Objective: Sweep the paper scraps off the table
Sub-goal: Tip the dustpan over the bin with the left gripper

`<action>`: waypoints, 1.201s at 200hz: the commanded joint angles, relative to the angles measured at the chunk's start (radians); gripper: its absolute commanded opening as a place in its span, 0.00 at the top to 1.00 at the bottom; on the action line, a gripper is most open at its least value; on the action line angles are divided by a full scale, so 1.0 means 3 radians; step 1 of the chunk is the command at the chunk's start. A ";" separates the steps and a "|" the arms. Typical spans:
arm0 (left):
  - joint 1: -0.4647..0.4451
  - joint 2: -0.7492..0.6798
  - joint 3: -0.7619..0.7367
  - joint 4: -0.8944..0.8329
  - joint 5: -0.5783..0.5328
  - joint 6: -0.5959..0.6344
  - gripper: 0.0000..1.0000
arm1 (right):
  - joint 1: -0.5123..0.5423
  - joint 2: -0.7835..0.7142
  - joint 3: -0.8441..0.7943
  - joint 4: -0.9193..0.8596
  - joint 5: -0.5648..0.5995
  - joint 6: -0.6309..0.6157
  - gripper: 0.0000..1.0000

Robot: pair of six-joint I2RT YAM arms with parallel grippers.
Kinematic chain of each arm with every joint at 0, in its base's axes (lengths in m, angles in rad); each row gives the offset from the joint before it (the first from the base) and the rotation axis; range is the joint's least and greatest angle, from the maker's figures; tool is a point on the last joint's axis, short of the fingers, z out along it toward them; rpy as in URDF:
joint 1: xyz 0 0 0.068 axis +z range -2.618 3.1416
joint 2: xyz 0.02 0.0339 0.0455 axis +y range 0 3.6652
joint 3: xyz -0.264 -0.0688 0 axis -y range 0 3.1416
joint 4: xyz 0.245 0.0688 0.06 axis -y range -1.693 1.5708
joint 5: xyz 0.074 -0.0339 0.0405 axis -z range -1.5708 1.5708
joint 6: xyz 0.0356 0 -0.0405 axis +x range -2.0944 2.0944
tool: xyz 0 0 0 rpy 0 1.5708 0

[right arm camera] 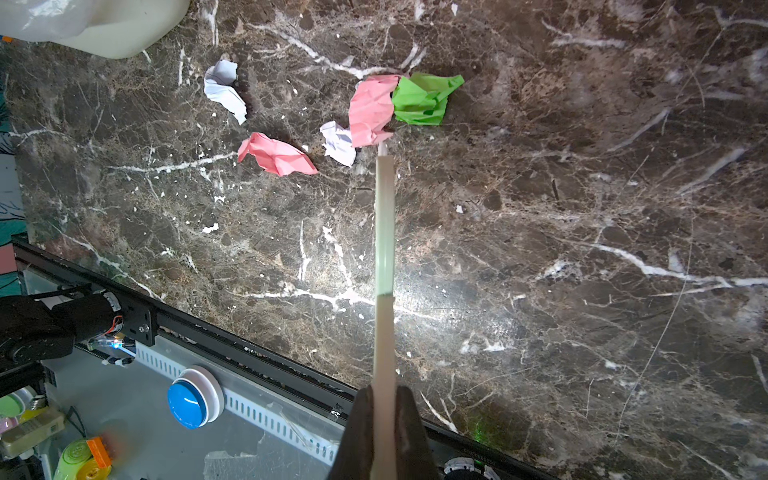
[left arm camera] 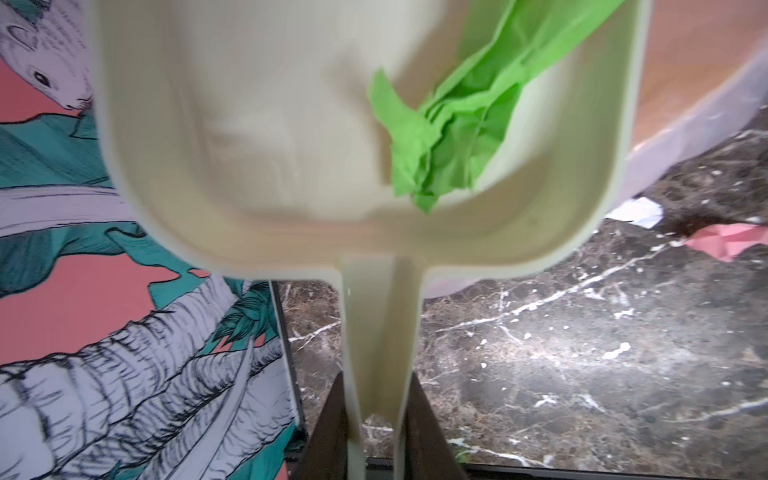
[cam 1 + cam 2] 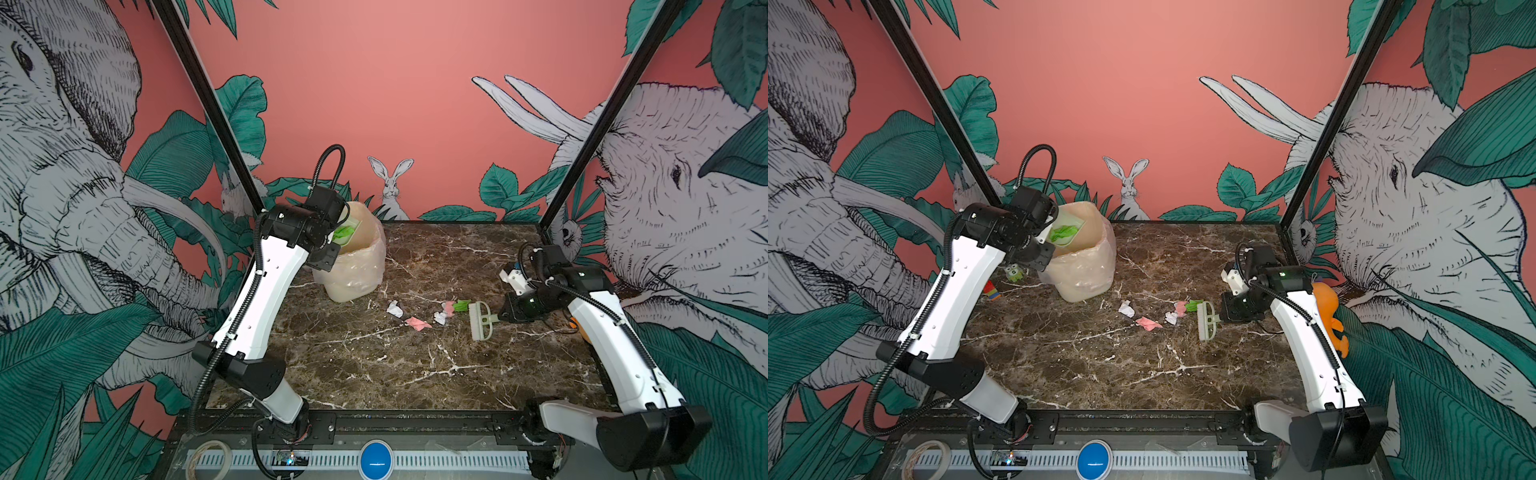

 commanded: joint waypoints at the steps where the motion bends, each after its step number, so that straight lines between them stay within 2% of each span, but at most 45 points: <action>1: 0.0024 0.0050 0.0107 -0.0174 -0.0398 0.0158 1.00 | -0.0017 0.0012 0.0055 -0.0042 -0.0048 -0.0088 1.00; 78: 0.0009 0.0243 0.0085 0.0009 -0.1148 0.0559 1.00 | -0.0019 0.0046 0.0011 -0.0020 -0.0091 -0.0093 1.00; 123: -0.0143 0.0165 -0.0177 0.0347 -0.1713 0.1026 1.00 | -0.0021 0.0043 0.0069 -0.0101 -0.0062 -0.0119 1.00; 162: -0.0296 -0.0005 -0.0551 0.0778 -0.2109 0.1567 1.00 | -0.0017 -0.0014 0.0055 -0.0130 -0.0044 -0.0107 1.00; 208: -0.0505 -0.0221 -0.1048 0.1688 -0.2597 0.2569 1.00 | -0.0016 -0.0072 -0.0002 -0.0093 -0.0067 -0.0055 1.00; 240: -0.0548 -0.0307 -0.1270 0.1975 -0.2702 0.2856 1.00 | -0.0014 -0.0094 0.0016 -0.0108 -0.0069 -0.0044 1.00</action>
